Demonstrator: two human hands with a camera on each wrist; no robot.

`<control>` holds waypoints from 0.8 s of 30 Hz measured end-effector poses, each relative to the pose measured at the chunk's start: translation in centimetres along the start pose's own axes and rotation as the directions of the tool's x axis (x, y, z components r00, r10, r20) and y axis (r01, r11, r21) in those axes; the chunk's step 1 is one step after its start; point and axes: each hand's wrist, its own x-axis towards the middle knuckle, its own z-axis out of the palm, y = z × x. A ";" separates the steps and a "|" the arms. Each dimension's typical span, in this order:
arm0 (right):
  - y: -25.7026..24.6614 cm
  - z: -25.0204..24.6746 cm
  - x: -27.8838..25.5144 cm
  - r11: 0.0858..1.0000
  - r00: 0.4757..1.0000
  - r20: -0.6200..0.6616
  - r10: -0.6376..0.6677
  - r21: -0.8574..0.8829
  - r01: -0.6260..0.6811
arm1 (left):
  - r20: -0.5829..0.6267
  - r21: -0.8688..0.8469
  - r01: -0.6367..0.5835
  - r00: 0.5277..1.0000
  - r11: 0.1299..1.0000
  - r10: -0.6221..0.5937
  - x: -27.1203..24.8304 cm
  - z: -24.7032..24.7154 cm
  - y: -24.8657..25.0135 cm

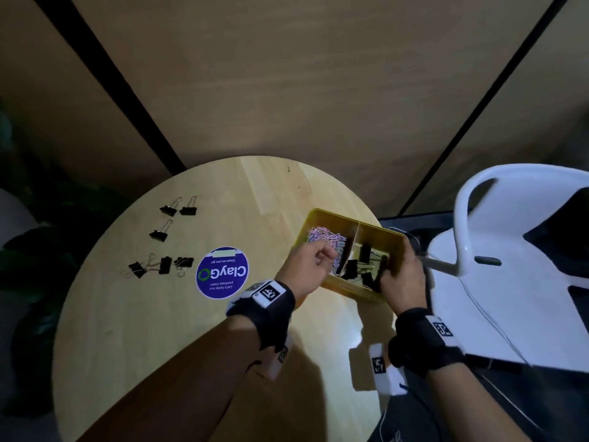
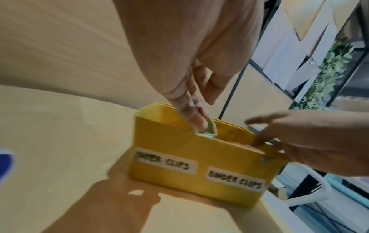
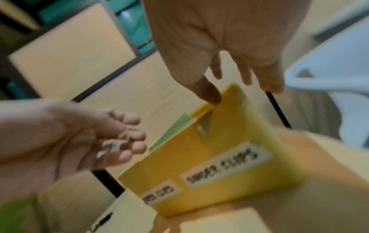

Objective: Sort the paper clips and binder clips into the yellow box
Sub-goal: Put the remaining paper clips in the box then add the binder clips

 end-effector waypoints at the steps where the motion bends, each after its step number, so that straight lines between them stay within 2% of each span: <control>1: 0.1 0.8 0.1 0.998 0.997 0.048 0.062 0.023 -0.063 | -0.022 0.012 -0.002 1.000 1.000 0.002 -0.4 -1.1 -0.7; 3: -0.6 2.5 0.3 0.992 0.990 0.063 0.123 0.027 -0.125 | -0.052 0.019 0.019 0.998 1.000 -0.018 -0.9 -3.5 -2.6; 7: -3.6 6.1 0.4 0.995 0.994 0.040 0.101 0.001 -0.102 | -0.142 0.030 0.073 0.988 0.997 -0.068 -1.5 -8.7 -6.8; 10: -6.3 9.5 1.1 0.993 0.992 0.049 0.115 -0.003 -0.115 | -0.202 0.112 0.122 0.975 0.986 -0.098 -1.8 -13.7 -10.4; 14: -9.3 13.8 2.8 0.995 0.991 0.092 0.095 0.003 -0.096 | -0.329 0.133 0.204 0.932 0.970 -0.151 -2.0 -19.5 -15.1; 17: -11.2 16.1 3.7 0.998 0.993 0.101 0.055 0.009 -0.056 | -0.379 0.149 0.206 0.915 0.967 -0.137 -2.3 -23.0 -18.3; 19: -12.7 17.2 3.5 0.999 0.997 0.064 0.031 0.023 -0.033 | -0.439 0.139 0.218 0.888 0.966 -0.137 -2.4 -25.4 -20.4; 21: -14.7 18.5 2.1 0.995 0.992 -0.082 -0.096 0.011 0.097 | -0.514 0.168 0.241 0.849 0.956 -0.124 -2.7 -27.5 -22.6; 22: -15.9 19.5 1.0 0.976 0.965 -0.150 -0.217 -0.024 0.216 | -0.538 0.204 0.266 0.834 0.942 -0.120 -2.8 -28.4 -23.6; 24: -18.3 21.9 -1.8 0.881 0.873 -0.155 -0.463 -0.189 0.434 | -0.534 0.280 0.366 0.827 0.888 -0.172 -3.1 -29.6 -25.0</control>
